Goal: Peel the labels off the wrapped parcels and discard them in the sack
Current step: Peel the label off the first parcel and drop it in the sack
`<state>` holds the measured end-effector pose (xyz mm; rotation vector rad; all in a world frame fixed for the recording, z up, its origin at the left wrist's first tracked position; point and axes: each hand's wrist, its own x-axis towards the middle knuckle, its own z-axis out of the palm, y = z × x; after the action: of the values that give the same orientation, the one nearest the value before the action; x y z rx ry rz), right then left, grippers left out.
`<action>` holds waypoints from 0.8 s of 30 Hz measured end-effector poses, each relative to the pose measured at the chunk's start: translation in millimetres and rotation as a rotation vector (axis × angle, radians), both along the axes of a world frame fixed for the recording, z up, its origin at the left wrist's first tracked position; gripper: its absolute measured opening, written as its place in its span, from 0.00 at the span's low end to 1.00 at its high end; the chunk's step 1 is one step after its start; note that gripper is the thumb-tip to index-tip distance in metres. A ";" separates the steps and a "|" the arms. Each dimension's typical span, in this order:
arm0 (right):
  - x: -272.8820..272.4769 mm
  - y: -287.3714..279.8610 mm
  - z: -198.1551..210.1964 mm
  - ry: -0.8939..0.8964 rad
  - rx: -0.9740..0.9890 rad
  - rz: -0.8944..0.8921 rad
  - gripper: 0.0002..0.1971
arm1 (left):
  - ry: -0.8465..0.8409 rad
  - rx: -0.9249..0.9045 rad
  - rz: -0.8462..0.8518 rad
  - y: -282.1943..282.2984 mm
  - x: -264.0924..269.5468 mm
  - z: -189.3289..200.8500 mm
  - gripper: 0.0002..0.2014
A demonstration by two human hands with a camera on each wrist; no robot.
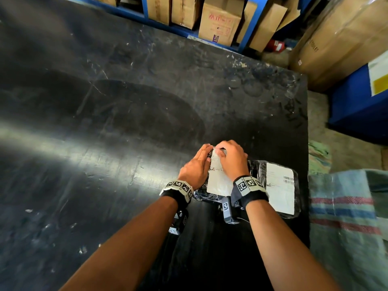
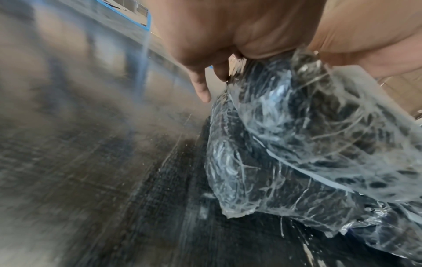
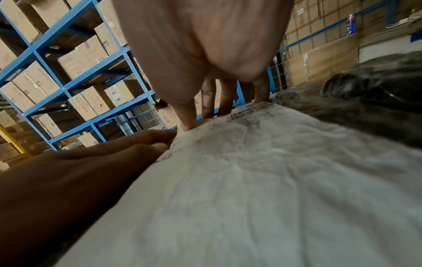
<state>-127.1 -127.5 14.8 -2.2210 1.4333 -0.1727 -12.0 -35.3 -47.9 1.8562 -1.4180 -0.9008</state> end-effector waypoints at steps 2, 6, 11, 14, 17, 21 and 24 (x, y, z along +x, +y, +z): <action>-4.1 2.3 -1.2 -0.048 0.007 0.018 0.07 | -0.030 0.027 0.018 0.1 -0.4 3.5 0.22; -20.5 9.3 0.8 -0.201 0.017 0.038 0.08 | -0.122 0.055 0.043 0.0 -1.0 9.3 0.21; -42.9 25.1 5.5 -0.341 -0.026 0.040 0.07 | -0.145 0.088 0.048 0.9 -0.9 12.3 0.22; -58.5 30.6 3.6 -0.387 -0.027 0.025 0.06 | -0.141 0.064 0.057 1.0 -1.2 14.5 0.21; -67.9 30.6 3.8 -0.420 -0.039 0.022 0.07 | -0.101 0.044 0.054 0.1 -3.5 12.9 0.21; -63.6 23.2 -1.5 -0.341 -0.048 0.055 0.18 | -0.075 0.003 -0.043 -0.7 -0.9 8.2 0.24; -57.9 20.6 -5.2 -0.289 -0.081 0.101 0.25 | -0.043 -0.031 -0.080 -0.3 1.9 5.5 0.22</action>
<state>-185.0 -106.9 9.6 -2.2181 1.1747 -0.5041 -10.1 -35.6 -42.4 1.8170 -1.5339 -0.8770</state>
